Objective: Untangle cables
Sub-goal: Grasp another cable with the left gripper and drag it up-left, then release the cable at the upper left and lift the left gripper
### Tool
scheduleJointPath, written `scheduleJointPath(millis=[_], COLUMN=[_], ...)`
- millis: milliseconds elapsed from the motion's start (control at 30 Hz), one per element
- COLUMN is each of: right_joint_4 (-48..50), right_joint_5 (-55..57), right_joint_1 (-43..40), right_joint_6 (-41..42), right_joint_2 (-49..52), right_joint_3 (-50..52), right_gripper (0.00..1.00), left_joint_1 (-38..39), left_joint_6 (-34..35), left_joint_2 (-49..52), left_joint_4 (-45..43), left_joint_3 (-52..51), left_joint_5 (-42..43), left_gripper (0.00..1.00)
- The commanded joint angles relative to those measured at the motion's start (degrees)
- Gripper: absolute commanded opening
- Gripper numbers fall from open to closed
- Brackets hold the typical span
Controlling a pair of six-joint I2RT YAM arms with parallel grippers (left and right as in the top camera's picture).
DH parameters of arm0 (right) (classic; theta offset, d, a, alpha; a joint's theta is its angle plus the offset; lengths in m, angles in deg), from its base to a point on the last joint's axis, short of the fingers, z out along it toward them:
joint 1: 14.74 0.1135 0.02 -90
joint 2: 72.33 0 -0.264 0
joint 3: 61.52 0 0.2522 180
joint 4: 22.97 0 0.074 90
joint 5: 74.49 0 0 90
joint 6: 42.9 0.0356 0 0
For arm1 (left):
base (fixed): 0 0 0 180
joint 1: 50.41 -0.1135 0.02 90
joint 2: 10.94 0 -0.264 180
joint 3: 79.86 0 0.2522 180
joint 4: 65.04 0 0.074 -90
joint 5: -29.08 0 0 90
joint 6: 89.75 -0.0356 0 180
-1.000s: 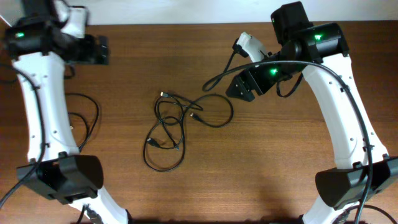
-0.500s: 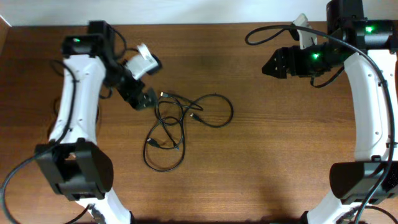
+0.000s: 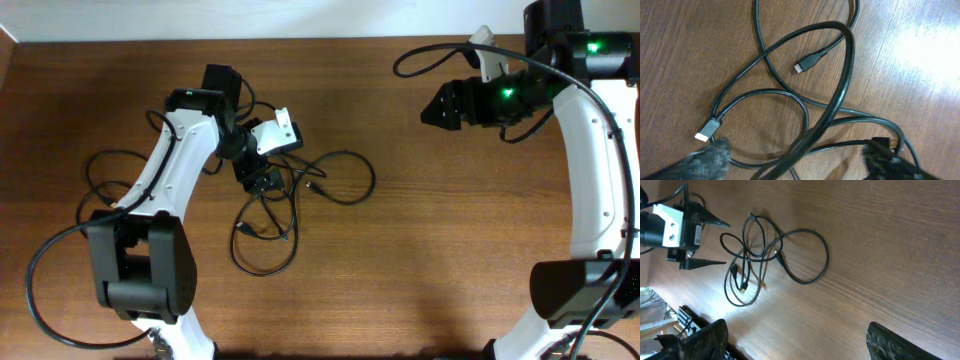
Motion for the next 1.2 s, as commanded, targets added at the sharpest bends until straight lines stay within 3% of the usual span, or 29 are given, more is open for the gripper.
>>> scheduleJointPath(millis=[0,33,67,133,333,500,633,867,1033,1167], right_joint_4=[-0.3,-0.4,-0.4,-0.4,-0.8,-1.3,-1.3,-1.8,-1.8,-2.7], right_joint_5=[-0.8,-0.8,-0.8,-0.8,-0.5,-0.5,-0.5,-0.5,-0.5,-0.5], right_joint_1=[0.2,0.2,0.2,0.2,0.2,0.2,0.2,0.2,0.2,0.2], right_joint_6=[-0.8,-0.8,-0.8,-0.8,-1.0,-1.4,-1.4,-1.5,-1.5,-1.5], right_joint_2=[-0.2,-0.2,-0.2,-0.2,-0.2,-0.2,-0.2,-0.2,-0.2,-0.2], right_joint_3=[0.2,0.2,0.2,0.2,0.2,0.2,0.2,0.2,0.2,0.2], right_gripper=[0.88,0.88,0.88,0.87,0.87,0.87,0.87,0.87,0.87,0.87], left_joint_1=[0.1,0.2,0.4,1.2,4.8,5.1,5.1,5.1,5.1,2.9], left_joint_6=[-0.6,-0.6,0.6,2.0,2.2,5.0,5.0,16.3,20.5,31.2], left_joint_2=[-0.9,-0.9,-0.9,-0.9,-4.3,-12.0,-16.1,-17.7,-14.8,-11.0], left_joint_4=[-1.1,-1.1,-1.0,-0.2,2.4,-1.3,-10.1,-22.6,-24.8,-25.9], left_joint_3=[-2.1,-2.1,-2.1,-2.1,3.9,20.3,24.8,24.8,24.8,24.8], left_joint_5=[0.3,0.3,0.6,4.3,4.4,-3.7,-8.7,-21.3,-26.3,-32.8], left_gripper=[0.58,0.35,0.00,0.00,0.00,0.00,0.00,0.00,0.00,0.00])
